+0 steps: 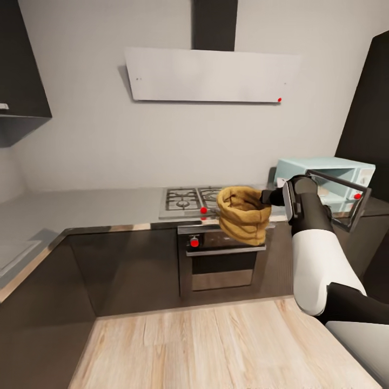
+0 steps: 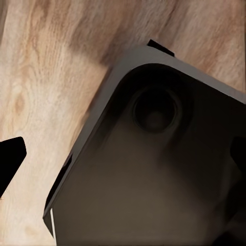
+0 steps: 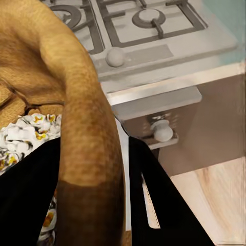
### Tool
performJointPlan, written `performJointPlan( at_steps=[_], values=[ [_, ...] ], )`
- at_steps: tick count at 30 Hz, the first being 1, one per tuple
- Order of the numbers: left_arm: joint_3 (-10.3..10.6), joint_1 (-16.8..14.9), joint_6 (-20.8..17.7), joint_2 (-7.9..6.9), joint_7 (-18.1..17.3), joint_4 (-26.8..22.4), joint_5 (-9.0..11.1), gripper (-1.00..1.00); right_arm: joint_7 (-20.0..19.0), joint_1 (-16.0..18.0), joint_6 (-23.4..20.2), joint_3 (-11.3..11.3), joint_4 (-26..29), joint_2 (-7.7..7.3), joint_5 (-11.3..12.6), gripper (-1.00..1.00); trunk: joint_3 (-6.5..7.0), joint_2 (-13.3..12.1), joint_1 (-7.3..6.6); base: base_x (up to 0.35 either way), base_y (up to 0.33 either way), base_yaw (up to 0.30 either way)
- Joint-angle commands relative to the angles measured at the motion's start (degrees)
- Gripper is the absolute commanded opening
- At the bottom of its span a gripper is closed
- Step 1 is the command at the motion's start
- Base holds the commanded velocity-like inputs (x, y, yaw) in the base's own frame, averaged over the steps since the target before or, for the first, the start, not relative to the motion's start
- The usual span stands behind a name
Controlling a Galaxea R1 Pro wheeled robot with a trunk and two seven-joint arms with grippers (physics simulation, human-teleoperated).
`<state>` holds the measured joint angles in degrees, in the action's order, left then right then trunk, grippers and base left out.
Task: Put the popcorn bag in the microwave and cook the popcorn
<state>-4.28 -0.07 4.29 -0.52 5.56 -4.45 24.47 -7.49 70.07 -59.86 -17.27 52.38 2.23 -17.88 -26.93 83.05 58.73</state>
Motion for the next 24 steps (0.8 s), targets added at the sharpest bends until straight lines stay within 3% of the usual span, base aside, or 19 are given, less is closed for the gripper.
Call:
performJointPlan(
  at_steps=[1,24],
  values=[
    [-0.44,0.02,0.09,0.00,0.06,-0.03,-0.22,1.00,-0.56,0.06,-0.14,-0.22,0.02,0.07,-0.57,-1.00,-0.06,0.03,0.00,0.000,0.000,-0.255],
    [-0.39,0.04,0.02,-0.05,0.05,0.08,-0.14,1.00,-0.60,0.06,-0.14,-0.22,-0.08,-0.03,-0.57,-1.00,-0.06,0.03,0.00,0.000,0.000,-0.277]
  ],
)
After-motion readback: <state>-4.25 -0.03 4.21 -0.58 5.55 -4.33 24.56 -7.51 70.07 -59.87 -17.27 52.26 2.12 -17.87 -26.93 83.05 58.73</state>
